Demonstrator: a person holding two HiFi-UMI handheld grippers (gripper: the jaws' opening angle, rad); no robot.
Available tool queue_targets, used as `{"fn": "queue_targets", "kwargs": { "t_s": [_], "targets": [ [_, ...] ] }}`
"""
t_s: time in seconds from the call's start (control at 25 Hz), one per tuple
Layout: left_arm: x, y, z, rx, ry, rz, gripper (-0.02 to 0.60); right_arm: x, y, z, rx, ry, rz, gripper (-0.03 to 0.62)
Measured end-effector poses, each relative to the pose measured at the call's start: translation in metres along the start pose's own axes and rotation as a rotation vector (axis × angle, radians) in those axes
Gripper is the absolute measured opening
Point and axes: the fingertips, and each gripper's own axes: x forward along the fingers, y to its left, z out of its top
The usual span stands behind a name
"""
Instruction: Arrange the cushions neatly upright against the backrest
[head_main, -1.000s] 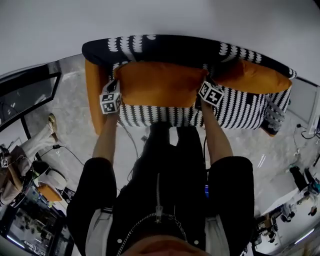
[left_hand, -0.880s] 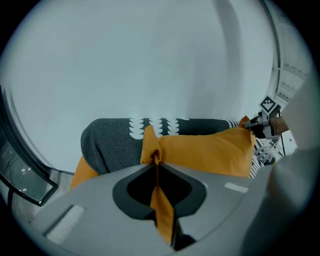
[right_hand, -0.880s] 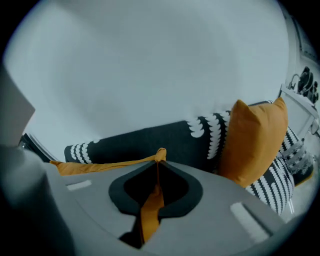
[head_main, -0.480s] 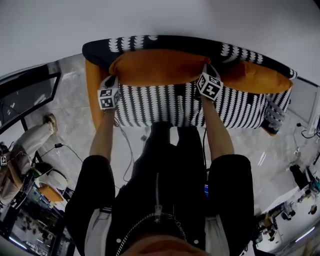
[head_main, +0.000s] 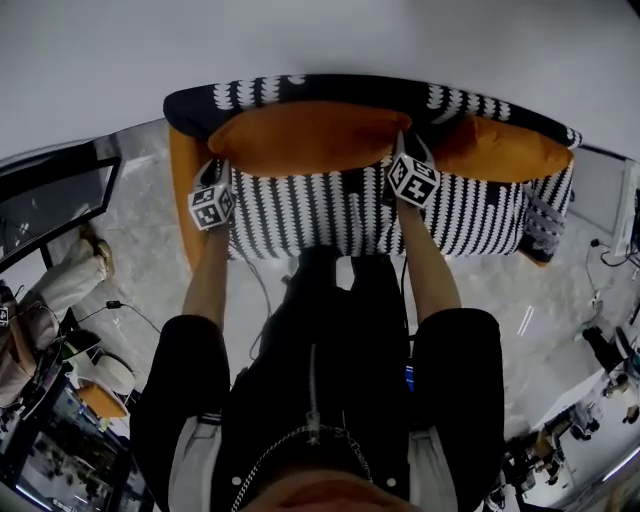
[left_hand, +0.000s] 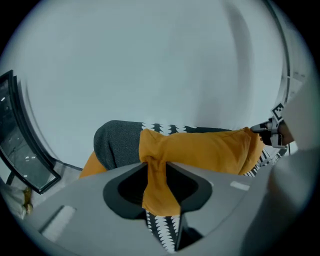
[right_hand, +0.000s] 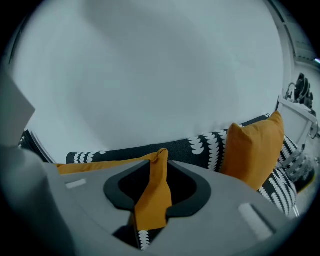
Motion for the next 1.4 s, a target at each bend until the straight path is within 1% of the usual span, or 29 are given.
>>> {"fn": "queue_targets", "kwargs": {
  "t_s": [0.04,0.12,0.2,0.28,0.36,0.4,0.44,0.52,0.6,0.68,0.76,0.84,1.0,1.16,1.24,1.4],
  "targets": [
    [-0.006,-0.005,0.0,0.004,-0.01,-0.008,0.123,-0.007,0.001,-0.002,-0.029,0.0,0.0,0.104],
    [-0.017,-0.019,0.002,0.02,-0.035,-0.031,0.123,-0.022,0.005,-0.003,-0.125,-0.001,0.008,0.099],
    [-0.026,-0.037,0.003,0.041,-0.062,-0.058,0.123,-0.038,0.01,-0.002,-0.196,-0.012,0.025,0.073],
    [-0.038,-0.062,0.003,0.06,-0.09,-0.098,0.12,-0.06,0.01,-0.003,-0.195,-0.029,0.039,0.059],
    [-0.054,-0.094,0.0,0.07,-0.105,-0.155,0.11,-0.088,0.004,-0.008,-0.163,-0.029,0.031,0.018],
    [-0.063,-0.111,-0.003,0.076,-0.107,-0.184,0.089,-0.104,0.001,-0.013,-0.145,-0.02,0.02,0.003],
    [-0.073,-0.128,-0.005,0.086,-0.109,-0.211,0.073,-0.12,-0.001,-0.018,-0.138,-0.008,0.011,0.003],
    [-0.095,-0.16,-0.009,0.11,-0.118,-0.258,0.04,-0.152,-0.001,-0.026,-0.174,0.006,0.02,0.003],
    [-0.114,-0.193,-0.013,0.123,-0.127,-0.3,0.011,-0.182,-0.002,-0.031,-0.25,0.005,0.049,0.003],
    [-0.132,-0.225,-0.019,0.13,-0.138,-0.332,0.011,-0.208,-0.011,-0.034,-0.309,-0.002,0.064,0.003],
    [-0.154,-0.253,-0.026,0.126,-0.15,-0.345,0.011,-0.233,-0.024,-0.043,-0.317,-0.009,0.074,0.003],
    [-0.179,-0.278,-0.031,0.122,-0.172,-0.345,0.011,-0.257,-0.036,-0.056,-0.293,-0.021,0.094,0.003],
    [-0.226,-0.333,-0.022,0.142,-0.262,-0.33,0.011,-0.301,-0.057,-0.068,-0.257,-0.085,0.143,0.003],
    [-0.28,-0.388,-0.033,0.145,-0.316,-0.307,0.011,-0.363,-0.071,-0.081,-0.267,-0.16,0.208,0.002],
    [-0.311,-0.416,-0.038,0.141,-0.343,-0.31,0.011,-0.396,-0.077,-0.087,-0.279,-0.182,0.243,0.002],
    [-0.365,-0.474,-0.05,0.186,-0.394,-0.318,0.011,-0.455,-0.095,-0.099,-0.306,-0.211,0.296,0.002]
  ]
}}
